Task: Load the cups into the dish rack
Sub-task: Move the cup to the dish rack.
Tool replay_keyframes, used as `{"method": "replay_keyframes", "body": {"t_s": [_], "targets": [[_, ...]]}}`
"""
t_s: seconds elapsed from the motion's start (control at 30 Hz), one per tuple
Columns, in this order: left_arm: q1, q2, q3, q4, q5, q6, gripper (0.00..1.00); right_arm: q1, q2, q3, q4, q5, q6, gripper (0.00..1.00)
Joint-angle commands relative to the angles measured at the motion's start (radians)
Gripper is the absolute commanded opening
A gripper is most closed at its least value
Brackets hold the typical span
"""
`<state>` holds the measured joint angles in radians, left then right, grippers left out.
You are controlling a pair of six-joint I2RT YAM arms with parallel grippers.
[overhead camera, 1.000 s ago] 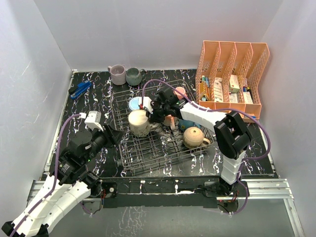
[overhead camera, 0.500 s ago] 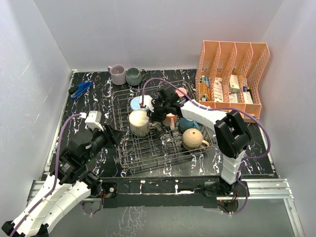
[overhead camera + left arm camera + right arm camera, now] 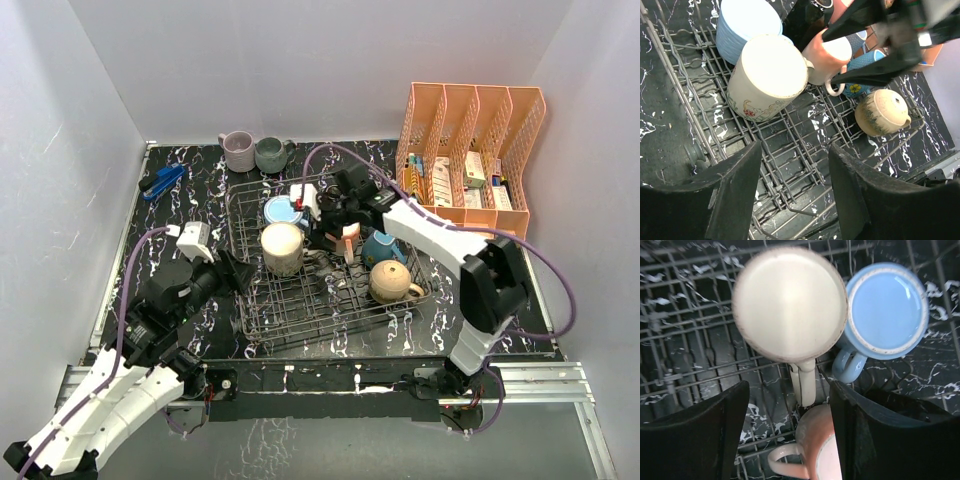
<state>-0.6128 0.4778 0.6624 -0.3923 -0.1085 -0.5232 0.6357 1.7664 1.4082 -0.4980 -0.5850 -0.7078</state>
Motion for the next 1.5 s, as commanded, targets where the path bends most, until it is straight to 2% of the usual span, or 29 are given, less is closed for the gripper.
{"method": "replay_keyframes", "body": {"t_s": [0.0, 0.03, 0.13, 0.33, 0.5, 0.63, 0.8, 0.93, 1.0, 1.13, 1.2, 1.37, 1.47], "targets": [[-0.004, 0.046, 0.046, 0.046, 0.004, 0.012, 0.56, -0.049, -0.187, -0.037, -0.006, -0.194, -0.006, 0.68], [-0.004, 0.061, 0.055, 0.054, 0.003, 0.016, 0.57, -0.063, -0.236, -0.065, -0.006, -0.221, -0.020, 0.68], [-0.004, 0.120, 0.081, 0.081, 0.008, 0.037, 0.60, -0.114, -0.353, -0.161, 0.022, -0.281, -0.040, 0.79], [-0.004, 0.297, 0.202, 0.088, -0.021, 0.122, 0.69, -0.309, -0.490, -0.278, -0.010, -0.439, -0.048, 0.79], [0.011, 0.470, 0.338, 0.082, -0.051, 0.229, 0.77, -0.457, -0.592, -0.415, 0.072, -0.570, 0.026, 0.80], [0.095, 0.593, 0.437, 0.080, 0.053, 0.276, 0.78, -0.545, -0.653, -0.490, 0.118, -0.647, 0.070, 0.80], [0.282, 0.711, 0.503, 0.155, 0.271, 0.250, 0.79, -0.631, -0.672, -0.533, 0.164, -0.699, 0.115, 0.80], [0.387, 0.803, 0.547, 0.254, 0.355, 0.188, 0.87, -0.703, -0.687, -0.582, 0.228, -0.718, 0.169, 0.80], [0.439, 0.856, 0.568, 0.306, 0.410, 0.140, 0.87, -0.716, -0.691, -0.587, 0.252, -0.717, 0.195, 0.80], [0.551, 0.968, 0.604, 0.405, 0.518, -0.001, 0.89, -0.722, -0.702, -0.594, 0.256, -0.688, 0.195, 0.80], [0.603, 1.009, 0.599, 0.468, 0.552, -0.092, 0.93, -0.724, -0.710, -0.594, 0.256, -0.668, 0.194, 0.80], [0.689, 1.104, 0.570, 0.606, 0.501, -0.280, 0.97, -0.725, -0.722, -0.592, 0.249, -0.623, 0.187, 0.80], [0.702, 1.178, 0.602, 0.597, 0.450, -0.337, 0.97, -0.726, -0.728, -0.591, 0.246, -0.602, 0.183, 0.80]]}}
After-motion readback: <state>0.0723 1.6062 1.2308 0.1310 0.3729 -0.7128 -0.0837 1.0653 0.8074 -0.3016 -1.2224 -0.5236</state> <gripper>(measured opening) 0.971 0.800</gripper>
